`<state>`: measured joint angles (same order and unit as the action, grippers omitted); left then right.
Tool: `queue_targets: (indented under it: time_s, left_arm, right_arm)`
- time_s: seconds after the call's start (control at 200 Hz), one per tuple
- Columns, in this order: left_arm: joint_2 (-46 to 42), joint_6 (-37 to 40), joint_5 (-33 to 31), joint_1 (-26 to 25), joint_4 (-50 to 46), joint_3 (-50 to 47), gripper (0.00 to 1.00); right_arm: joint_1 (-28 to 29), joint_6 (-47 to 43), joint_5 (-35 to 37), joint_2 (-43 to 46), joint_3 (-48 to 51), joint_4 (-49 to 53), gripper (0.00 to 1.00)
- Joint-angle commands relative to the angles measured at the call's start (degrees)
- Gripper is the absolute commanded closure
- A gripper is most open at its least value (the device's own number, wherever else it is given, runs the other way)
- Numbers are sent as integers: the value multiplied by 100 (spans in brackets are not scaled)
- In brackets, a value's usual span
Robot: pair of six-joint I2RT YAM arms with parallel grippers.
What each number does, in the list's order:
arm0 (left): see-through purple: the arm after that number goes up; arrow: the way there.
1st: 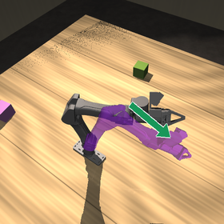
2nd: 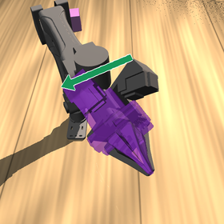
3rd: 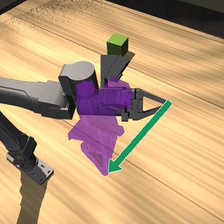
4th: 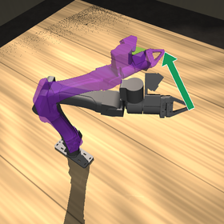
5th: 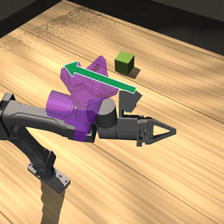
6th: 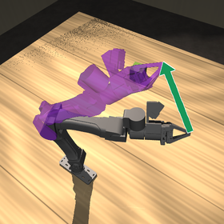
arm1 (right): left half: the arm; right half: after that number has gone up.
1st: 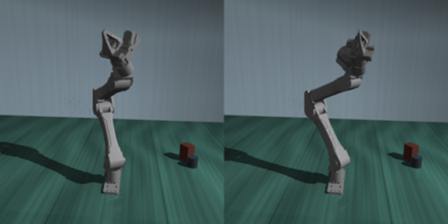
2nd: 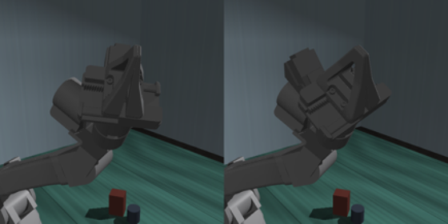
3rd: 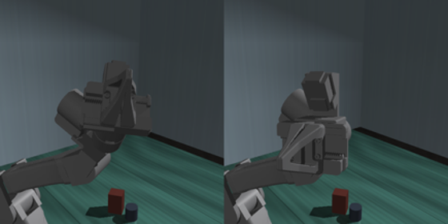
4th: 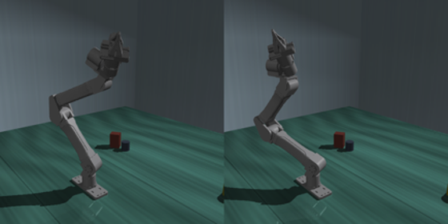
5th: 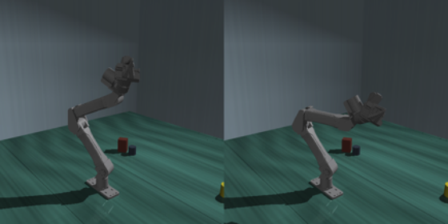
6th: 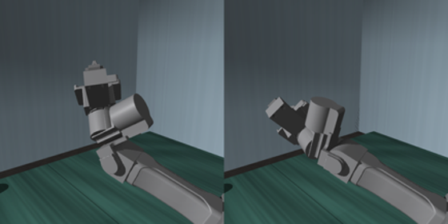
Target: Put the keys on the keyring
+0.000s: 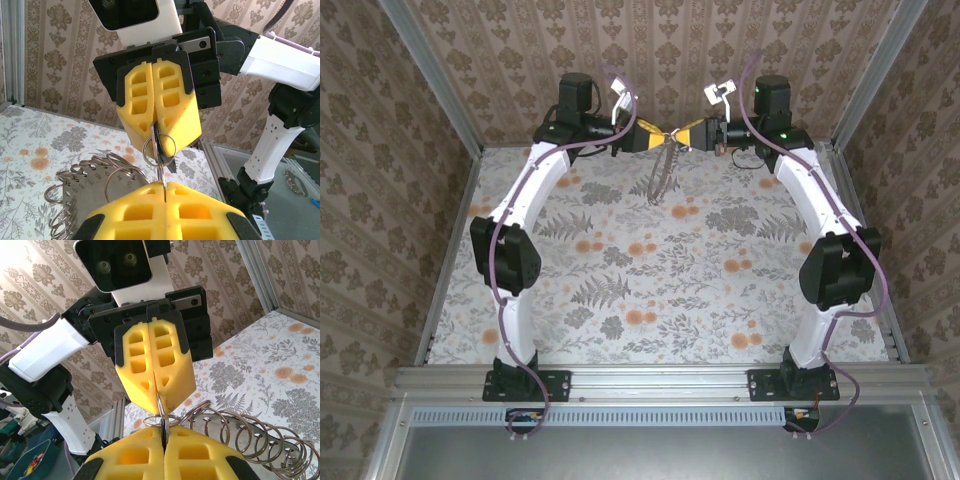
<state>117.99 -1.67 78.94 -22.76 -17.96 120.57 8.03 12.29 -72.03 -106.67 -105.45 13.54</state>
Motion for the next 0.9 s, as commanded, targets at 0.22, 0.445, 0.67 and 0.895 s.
queue_targets:
  time_s: [0.22,0.445,0.67,0.895]
  left_arm:
    - [-204,-133,-230,42,68,-31,95]
    - [-490,-424,-575,191,555,-506,73]
    - [-850,-984,-924,448,1435,-1266,63]
    - [-1258,-1466,-1644,735,2046,-2025,61]
  right_arm:
    - [11,-322,423,-270,-505,573,100]
    - [5,-326,553,-484,-702,751,100]
    - [-2,-291,646,-770,-935,877,100]
    - [5,-177,682,-1305,-1432,1040,100]
